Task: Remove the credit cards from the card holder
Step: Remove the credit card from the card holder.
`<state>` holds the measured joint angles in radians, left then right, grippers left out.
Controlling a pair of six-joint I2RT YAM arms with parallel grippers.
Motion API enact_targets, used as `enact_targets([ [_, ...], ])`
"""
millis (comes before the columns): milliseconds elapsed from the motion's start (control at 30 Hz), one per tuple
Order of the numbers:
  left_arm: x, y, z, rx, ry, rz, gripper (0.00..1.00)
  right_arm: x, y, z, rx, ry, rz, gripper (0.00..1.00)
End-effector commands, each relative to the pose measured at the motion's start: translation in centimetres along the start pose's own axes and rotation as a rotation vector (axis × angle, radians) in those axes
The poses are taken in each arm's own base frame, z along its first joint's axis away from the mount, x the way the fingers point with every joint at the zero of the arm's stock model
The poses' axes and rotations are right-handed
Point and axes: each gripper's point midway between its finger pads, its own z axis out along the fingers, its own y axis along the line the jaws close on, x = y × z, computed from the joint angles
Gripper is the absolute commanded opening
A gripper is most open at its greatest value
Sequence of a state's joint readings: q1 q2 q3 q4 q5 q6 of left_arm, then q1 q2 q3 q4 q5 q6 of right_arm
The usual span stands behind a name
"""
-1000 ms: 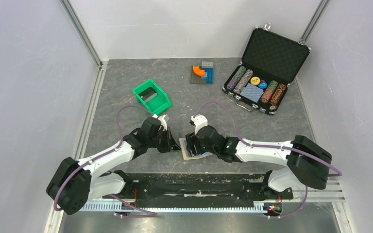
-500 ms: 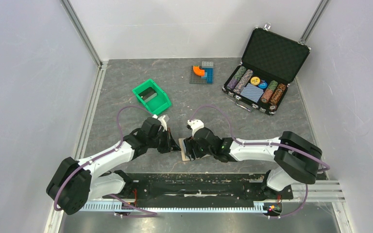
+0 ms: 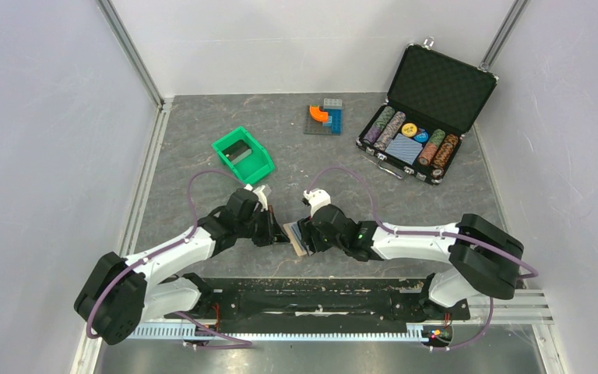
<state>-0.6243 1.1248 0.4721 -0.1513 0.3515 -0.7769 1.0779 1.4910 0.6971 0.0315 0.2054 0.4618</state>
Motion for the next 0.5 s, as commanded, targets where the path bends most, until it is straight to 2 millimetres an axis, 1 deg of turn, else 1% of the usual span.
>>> enact_targets([
  [0, 0.0, -0.8, -0.1, 0.035, 0.007, 0.007, 0.02, -1.9, -0.4, -1.0, 0.032, -0.064, 0.007, 0.63],
  [233, 0.1, -0.7, -0.1, 0.030, 0.008, 0.006, 0.02, -2.1, -0.8, -1.1, 0.058, -0.076, 0.004, 0.60],
  [333, 0.2, -0.5, -0.1, 0.021, 0.011, 0.007, 0.02, -2.7, -1.2, -1.3, 0.079, -0.094, 0.004, 0.60],
  [367, 0.2, -0.4, -0.1, 0.018, 0.011, 0.009, 0.02, -2.4, -1.7, -1.6, 0.101, -0.081, -0.006, 0.60],
  [467, 0.3, -0.1, 0.0, 0.000, 0.020, 0.009, 0.02, -2.9, -2.6, -2.3, 0.145, -0.096, -0.017, 0.59],
])
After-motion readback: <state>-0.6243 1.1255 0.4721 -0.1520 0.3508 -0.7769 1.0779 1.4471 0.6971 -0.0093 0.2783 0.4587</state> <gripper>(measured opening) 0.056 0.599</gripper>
